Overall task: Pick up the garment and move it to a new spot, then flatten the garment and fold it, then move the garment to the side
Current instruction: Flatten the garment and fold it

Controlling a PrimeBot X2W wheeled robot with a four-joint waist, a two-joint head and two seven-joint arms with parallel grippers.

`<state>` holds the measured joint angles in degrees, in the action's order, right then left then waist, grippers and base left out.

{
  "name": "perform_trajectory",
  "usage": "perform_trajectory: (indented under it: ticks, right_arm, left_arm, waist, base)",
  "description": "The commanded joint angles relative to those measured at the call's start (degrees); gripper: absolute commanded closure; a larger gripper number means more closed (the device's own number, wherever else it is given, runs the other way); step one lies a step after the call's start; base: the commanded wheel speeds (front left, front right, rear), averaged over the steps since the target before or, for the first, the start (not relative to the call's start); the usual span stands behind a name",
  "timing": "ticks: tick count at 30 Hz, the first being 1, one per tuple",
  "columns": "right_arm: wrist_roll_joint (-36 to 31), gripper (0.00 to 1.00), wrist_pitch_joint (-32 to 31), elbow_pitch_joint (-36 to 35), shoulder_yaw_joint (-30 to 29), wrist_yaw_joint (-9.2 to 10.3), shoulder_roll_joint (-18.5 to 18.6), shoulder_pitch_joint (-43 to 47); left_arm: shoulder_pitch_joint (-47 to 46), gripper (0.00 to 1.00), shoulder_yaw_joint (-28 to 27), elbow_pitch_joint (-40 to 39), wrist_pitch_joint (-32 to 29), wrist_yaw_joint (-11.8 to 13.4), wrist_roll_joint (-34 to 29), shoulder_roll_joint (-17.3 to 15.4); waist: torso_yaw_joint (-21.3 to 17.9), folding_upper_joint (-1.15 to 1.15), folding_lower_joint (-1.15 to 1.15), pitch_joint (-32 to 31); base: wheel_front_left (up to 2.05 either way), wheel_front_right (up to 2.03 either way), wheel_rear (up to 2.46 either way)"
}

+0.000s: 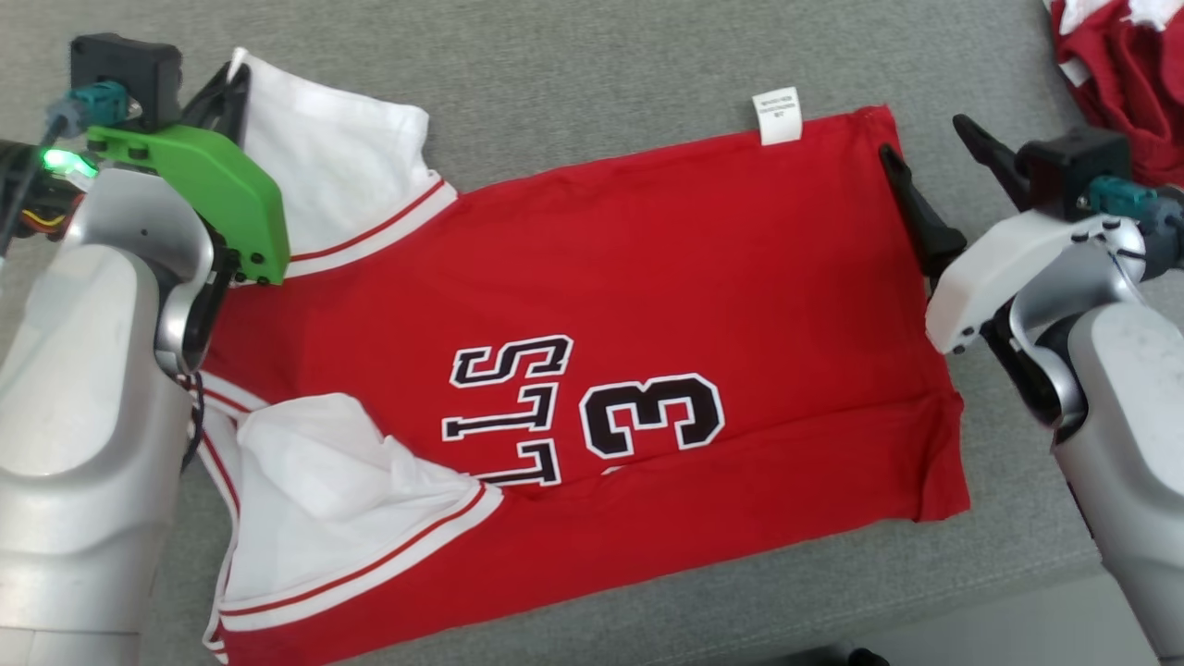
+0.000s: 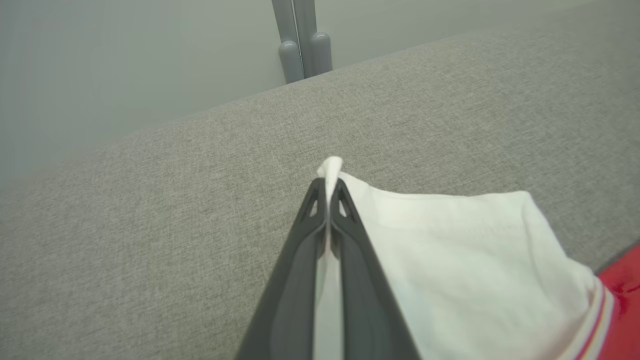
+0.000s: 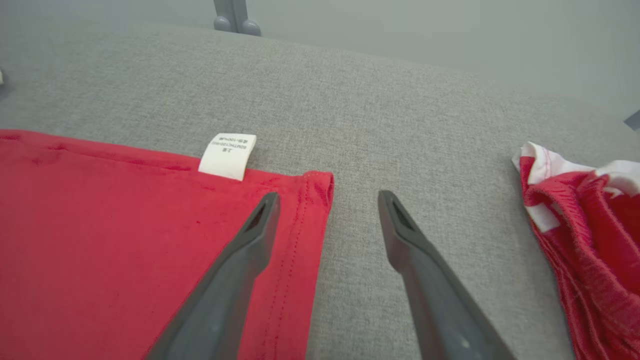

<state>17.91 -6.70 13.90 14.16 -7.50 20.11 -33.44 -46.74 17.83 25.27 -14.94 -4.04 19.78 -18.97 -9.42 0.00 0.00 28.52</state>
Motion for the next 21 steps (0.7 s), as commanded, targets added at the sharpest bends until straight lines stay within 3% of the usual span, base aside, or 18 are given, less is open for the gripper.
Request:
perform_trajectory:
  ticks: [1,13,14,15,16,19,21]
  right_arm:
    - [0.7,0.0,-0.6,1.3,0.8,0.03,0.5,-1.6]
    - [6.3,0.0,-8.3,14.5,13.5,0.02,9.1,-10.9]
    - [6.9,0.09,-8.4,14.7,14.4,0.02,9.4,-11.2]
    - [7.7,0.46,-8.3,14.9,15.5,0.01,9.7,-11.7]
    - [8.4,0.61,-8.0,15.2,16.3,0.01,10.1,-12.0]
    - [9.5,0.96,-7.2,16.2,18.2,0.02,10.8,-12.8]
    - [10.1,1.0,-6.1,16.9,19.3,0.03,11.2,-13.4]
  left_arm:
    - [1.1,1.0,0.1,-0.9,0.8,-0.3,0.5,0.3]
    - [6.2,1.0,1.6,-9.5,4.1,0.6,1.9,2.5]
    - [6.5,1.0,1.7,-9.7,4.1,0.6,1.9,2.5]
    - [6.7,1.0,1.8,-10.0,4.4,0.7,2.0,2.6]
    - [7.0,1.0,1.8,-10.3,4.6,0.8,2.1,2.6]
    - [7.8,1.0,1.9,-10.9,5.2,1.1,2.3,2.9]
    - [8.5,1.0,1.7,-11.4,5.9,1.3,2.5,2.7]
  waist:
    - [2.1,0.0,0.0,-1.2]
    - [7.9,0.0,0.0,-2.0]
    - [8.0,0.0,0.0,-2.1]
    - [8.1,0.0,0.0,-2.2]
    - [8.2,0.0,0.0,-2.4]
    - [8.5,0.0,0.0,-2.9]
    - [8.6,0.0,0.0,-3.4]
  base:
    - [0.0,0.0,0.0]
    - [0.0,0.0,0.0]
    - [0.0,0.0,0.0]
    - [0.0,0.0,0.0]
    - [0.0,0.0,0.0]
    - [0.0,0.0,0.0]
    - [0.0,0.0,0.0]
